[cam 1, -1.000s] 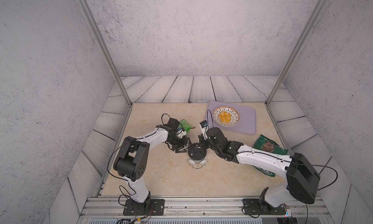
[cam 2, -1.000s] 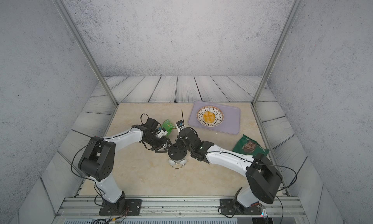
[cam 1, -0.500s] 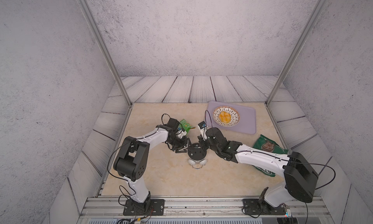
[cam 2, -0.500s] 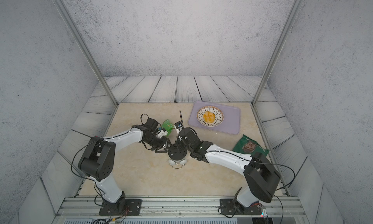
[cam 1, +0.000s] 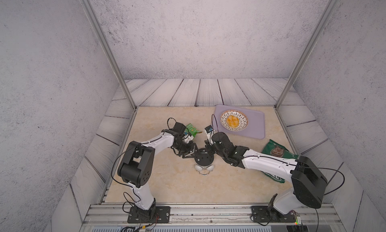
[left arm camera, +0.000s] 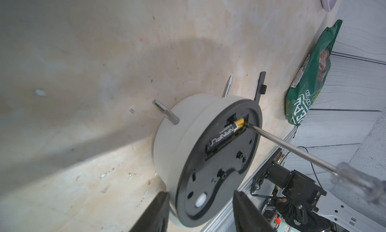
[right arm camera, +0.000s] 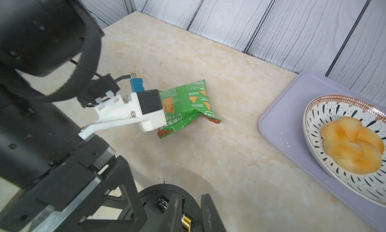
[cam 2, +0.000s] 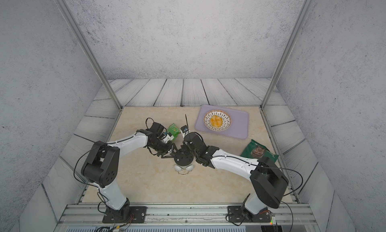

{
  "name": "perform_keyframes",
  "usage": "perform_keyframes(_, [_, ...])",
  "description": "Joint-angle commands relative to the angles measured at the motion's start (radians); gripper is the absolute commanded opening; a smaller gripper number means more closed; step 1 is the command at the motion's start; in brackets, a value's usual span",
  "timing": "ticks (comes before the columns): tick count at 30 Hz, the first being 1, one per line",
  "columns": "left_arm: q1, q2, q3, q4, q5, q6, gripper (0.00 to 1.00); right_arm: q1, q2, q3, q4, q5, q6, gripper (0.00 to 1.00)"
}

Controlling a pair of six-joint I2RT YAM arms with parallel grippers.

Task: Remove the battery from the alarm
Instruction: Release the battery from the alarm.

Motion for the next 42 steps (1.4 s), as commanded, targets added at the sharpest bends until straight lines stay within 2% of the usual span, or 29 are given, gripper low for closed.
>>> perform_keyframes(1, [0.004, 0.017, -0.011, 0.002, 0.025, -0.001, 0.51, 0.003, 0.026, 0.003, -0.02, 0.014, 0.034, 0.0])
perform_keyframes(9, [-0.003, 0.032, -0.026, 0.011, 0.042, -0.008, 0.48, -0.014, 0.004, -0.116, 0.07, -0.045, 0.187, 0.0])
perform_keyframes(14, [-0.015, 0.055, -0.03, -0.001, 0.031, -0.004, 0.43, -0.054, -0.048, -0.305, 0.315, -0.168, 0.308, 0.0])
perform_keyframes(21, [-0.031, 0.084, -0.026, -0.016, 0.016, 0.004, 0.34, -0.105, -0.031, -0.523, 0.757, -0.228, 0.464, 0.0])
perform_keyframes(31, [-0.034, 0.081, -0.021, -0.029, -0.013, 0.011, 0.3, -0.186, 0.061, -0.598, 1.082, -0.414, 0.621, 0.0])
perform_keyframes(42, [-0.034, 0.067, -0.02, -0.033, -0.033, 0.01, 0.3, -0.241, 0.028, -0.654, 1.192, -0.434, 0.682, 0.0])
